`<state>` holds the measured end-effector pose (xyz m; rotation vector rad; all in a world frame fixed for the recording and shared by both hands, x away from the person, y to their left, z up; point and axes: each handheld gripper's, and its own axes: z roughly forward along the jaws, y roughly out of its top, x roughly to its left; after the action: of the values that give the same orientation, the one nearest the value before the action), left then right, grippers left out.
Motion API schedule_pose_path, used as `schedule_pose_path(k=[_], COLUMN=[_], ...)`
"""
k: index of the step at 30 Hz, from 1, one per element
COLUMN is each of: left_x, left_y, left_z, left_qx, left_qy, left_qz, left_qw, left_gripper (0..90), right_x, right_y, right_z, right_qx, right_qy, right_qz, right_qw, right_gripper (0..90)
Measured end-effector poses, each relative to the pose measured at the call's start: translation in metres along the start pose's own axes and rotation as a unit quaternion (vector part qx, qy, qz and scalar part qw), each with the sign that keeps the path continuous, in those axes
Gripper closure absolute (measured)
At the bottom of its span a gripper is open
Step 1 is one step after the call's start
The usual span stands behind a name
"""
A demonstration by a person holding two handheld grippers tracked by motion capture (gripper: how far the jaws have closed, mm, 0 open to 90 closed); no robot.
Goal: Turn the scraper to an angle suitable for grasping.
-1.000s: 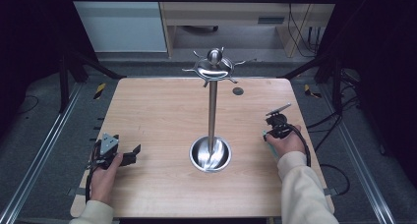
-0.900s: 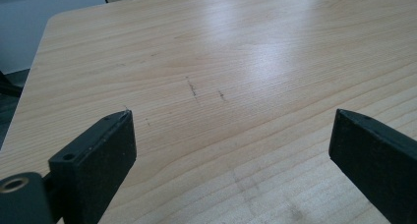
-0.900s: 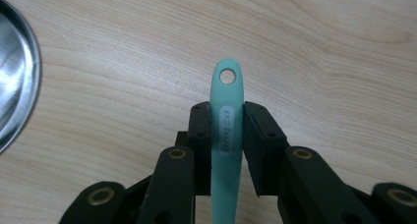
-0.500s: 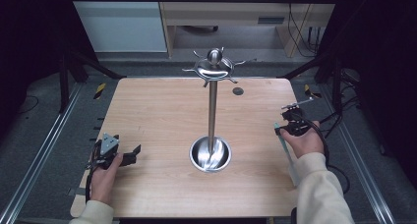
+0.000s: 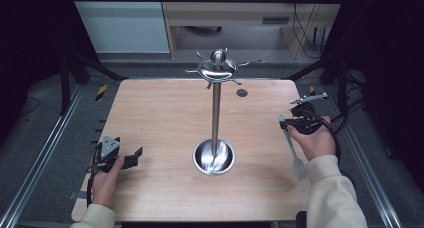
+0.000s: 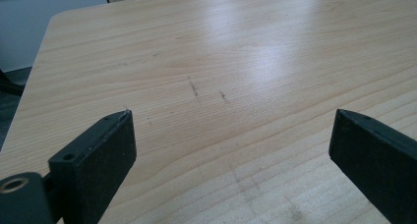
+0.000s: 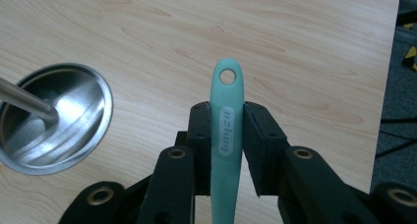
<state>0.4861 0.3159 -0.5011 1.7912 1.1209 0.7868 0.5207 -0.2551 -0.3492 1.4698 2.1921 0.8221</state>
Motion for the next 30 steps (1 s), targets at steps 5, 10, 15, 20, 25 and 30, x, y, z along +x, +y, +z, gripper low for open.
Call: schedule_pose_path(k=[5, 10, 15, 20, 25, 30], left_x=[0.0, 0.0, 0.0, -0.001, -0.001, 0.0], left_y=[0.0, 0.0, 0.0, 0.0, 0.0, 0.0], left_z=[0.0, 0.0, 0.0, 0.0, 0.0, 0.0], left_qx=[-0.001, 0.0, 0.001, 0.001, 0.001, 0.0], left_qy=[0.0, -0.001, -0.001, -0.001, 0.0, 0.001], left_qz=[0.0, 0.002, 0.004, 0.004, 0.004, 0.002], left_qw=[1.0, 1.0, 1.0, 1.0, 1.0, 1.0], left_gripper=[3.6, 3.6, 3.6, 3.6, 3.5, 3.5], right_x=[0.005, 0.009, 0.012, 0.019, 0.028, 0.034], right_y=[0.004, 0.005, 0.007, 0.011, 0.014, 0.017], right_z=[-0.004, -0.01, -0.015, -0.025, -0.032, -0.037], right_qx=[-0.01, -0.024, -0.041, -0.061, -0.074, -0.088], right_qy=[0.004, 0.011, 0.022, 0.031, 0.035, 0.04], right_qz=[-0.011, -0.017, -0.019, -0.027, -0.039, -0.047], right_qw=[0.9999, 0.9995, 0.9987, 0.9973, 0.9959, 0.9942], right_gripper=[74.4, 74.4, 74.4, 74.4, 74.4, 74.4])
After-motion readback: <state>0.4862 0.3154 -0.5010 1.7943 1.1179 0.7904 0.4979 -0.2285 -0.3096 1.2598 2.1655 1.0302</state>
